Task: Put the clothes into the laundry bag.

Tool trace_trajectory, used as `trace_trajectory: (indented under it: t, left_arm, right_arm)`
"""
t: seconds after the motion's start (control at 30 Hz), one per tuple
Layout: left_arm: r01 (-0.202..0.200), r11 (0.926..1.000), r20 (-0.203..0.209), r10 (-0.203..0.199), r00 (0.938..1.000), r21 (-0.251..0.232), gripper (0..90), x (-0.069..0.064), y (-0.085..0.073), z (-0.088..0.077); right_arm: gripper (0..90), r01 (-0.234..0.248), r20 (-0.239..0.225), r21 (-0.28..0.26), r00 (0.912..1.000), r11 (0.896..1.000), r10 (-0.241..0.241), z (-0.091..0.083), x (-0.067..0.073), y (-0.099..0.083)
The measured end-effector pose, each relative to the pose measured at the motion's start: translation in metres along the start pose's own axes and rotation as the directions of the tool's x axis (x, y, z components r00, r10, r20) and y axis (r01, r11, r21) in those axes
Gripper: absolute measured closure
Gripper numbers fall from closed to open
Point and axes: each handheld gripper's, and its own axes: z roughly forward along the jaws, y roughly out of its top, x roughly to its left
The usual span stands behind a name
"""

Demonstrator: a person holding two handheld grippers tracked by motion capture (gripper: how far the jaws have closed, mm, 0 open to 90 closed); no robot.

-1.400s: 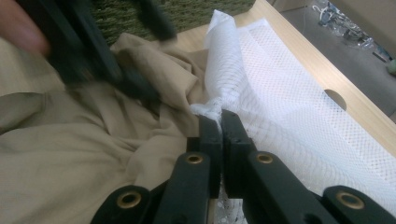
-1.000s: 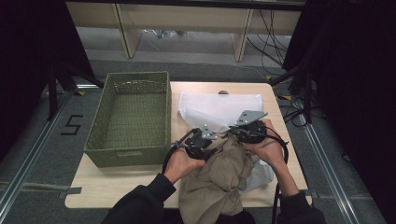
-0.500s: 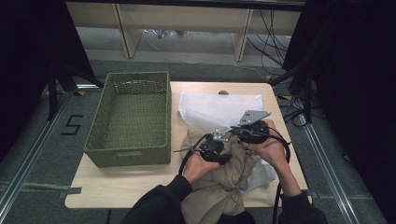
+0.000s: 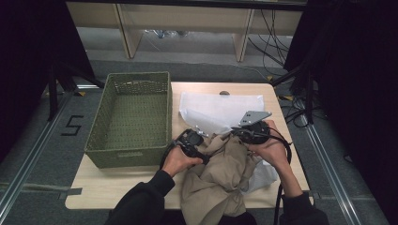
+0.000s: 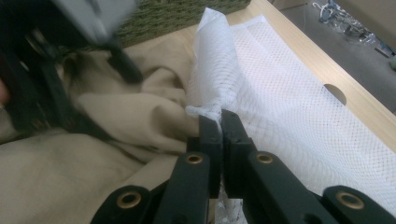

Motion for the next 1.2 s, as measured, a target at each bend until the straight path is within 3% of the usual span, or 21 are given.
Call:
trace_trajectory:
  t: [0.03, 0.07, 0.1, 0.17, 0.2, 0.27, 0.43, 0.5, 0.6, 0.7, 0.73, 0.8, 0.83, 0.87, 0.9, 1.0, 1.03, 1.1, 1.17, 1.2]
  left_arm:
    - [0.004, 0.9999, 0.042, -0.005, 0.9991, 0.011, 30.5, 0.0, -0.001, 0.004]
    - [-0.022, 0.9997, 0.043, 0.022, 0.9989, 0.004, 45.3, -0.001, -0.002, 0.004]
    - [-0.001, 0.9999, 0.037, 0.001, 0.9993, -0.012, 53.8, -0.004, -0.002, 0.003]
    - [-0.028, 0.998, 0.008, 0.028, 0.9996, -0.056, 75.9, -0.009, -0.001, -0.009]
    - [-0.028, 0.9974, 0.003, 0.028, 0.9996, -0.066, 79.7, -0.01, -0.002, -0.014]
    - [-0.048, 0.994, 0.012, 0.05, 0.9987, -0.098, 82.2, -0.017, -0.002, -0.031]
    - [-0.098, 0.9727, 0.05, 0.111, 0.9926, -0.211, 83.9, -0.046, 0.004, -0.066]
    - [-0.114, 0.9648, 0.075, 0.135, 0.988, -0.237, 83.9, -0.057, 0.008, -0.069]
    - [-0.107, 0.9612, 0.106, 0.137, 0.9848, -0.254, 84.0, -0.067, 0.015, -0.064]
    - [-0.071, 0.963, 0.114, 0.104, 0.9881, -0.26, 84.3, -0.066, 0.022, -0.049]
    - [-0.05, 0.9629, 0.102, 0.079, 0.9916, -0.265, 84.5, -0.065, 0.025, -0.043]
    - [-0.056, 0.9627, 0.044, 0.07, 0.9965, -0.265, 85.0, -0.061, 0.031, -0.038]
    - [-0.041, 0.9588, 0.01, 0.045, 0.9989, -0.281, 85.2, -0.056, 0.035, -0.037]
    - [-0.018, 0.9557, 0.003, 0.02, 0.9998, -0.294, 85.4, -0.051, 0.037, -0.039]
    - [0.014, 0.9469, 0.008, -0.013, 0.9999, -0.321, 85.6, -0.044, 0.04, -0.044]
    - [0.03, 0.9307, -0.021, -0.04, 0.999, -0.365, 85.8, -0.032, 0.043, -0.065]
    - [0.013, 0.9253, -0.045, -0.032, 0.9985, -0.379, 85.8, -0.031, 0.043, -0.075]
    - [-0.021, 0.9247, -0.071, -0.006, 0.9974, -0.38, 85.7, -0.031, 0.041, -0.088]
    - [0.004, 0.9151, -0.029, -0.017, 0.9994, -0.403, 85.6, -0.038, 0.038, -0.089]
    - [0.002, 0.9185, -0.018, -0.01, 0.9998, -0.395, 85.6, -0.045, 0.035, -0.084]
  right_arm:
    - [89.8, -0.006, 0.0, 0.004, 1.0, 1.0, 0.006, 0.0, 0.0, -0.001]
    - [89.8, -0.007, -0.004, 0.007, 1.0, 1.0, 0.007, 0.001, 0.0, -0.001]
    - [89.8, -0.014, -0.001, 0.01, 0.9999, 1.0, 0.014, 0.001, 0.001, -0.001]
    - [89.8, -0.01, 0.003, 0.01, 0.9999, 1.0, 0.01, 0.002, 0.002, -0.001]
    - [89.8, -0.021, -0.001, 0.015, 0.9998, 1.0, 0.021, 0.002, 0.003, 0.0]
    - [89.8, -0.009, 0.003, 0.006, 1.0, 1.0, 0.009, 0.002, 0.003, 0.0]
    - [89.8, -0.011, 0.015, -0.008, 0.9998, 1.0, 0.011, 0.0, 0.003, 0.004]
    - [89.8, -0.009, 0.016, -0.018, 0.9998, 1.0, 0.009, -0.001, 0.003, 0.006]
    - [89.8, -0.016, 0.005, -0.037, 0.9998, 0.999, 0.016, -0.004, 0.003, 0.009]
    - [89.8, -0.008, 0.005, -0.053, 1.0, 0.999, 0.008, -0.007, 0.004, 0.011]
    - [89.8, -0.007, 0.004, -0.058, 1.0, 0.998, 0.007, -0.008, 0.004, 0.012]
    - [89.8, -0.006, 0.004, -0.05, 1.0, 0.999, 0.006, -0.012, 0.005, 0.013]
    - [89.9, -0.002, 0.008, -0.054, 1.0, 0.999, 0.003, -0.012, 0.005, 0.013]
    - [89.9, 0.002, 0.008, -0.062, 1.0, 0.998, -0.002, -0.014, 0.005, 0.014]
    - [89.9, 0.004, 0.012, -0.07, 0.9999, 0.998, -0.003, -0.015, 0.005, 0.016]
    - [89.9, 0.007, 0.011, -0.11, 0.9999, 0.994, -0.006, -0.023, 0.007, 0.022]
    - [89.9, 0.003, 0.016, -0.12, 0.9999, 0.993, -0.001, -0.025, 0.007, 0.024]
    - [89.9, -0.02, 0.015, -0.136, 0.9997, 0.991, 0.022, -0.026, 0.006, 0.026]
    - [89.9, -0.017, 0.016, -0.134, 0.9997, 0.991, 0.019, -0.023, 0.007, 0.026]
    - [89.8, -0.012, 0.019, -0.13, 0.9997, 0.991, 0.015, -0.021, 0.008, 0.026]
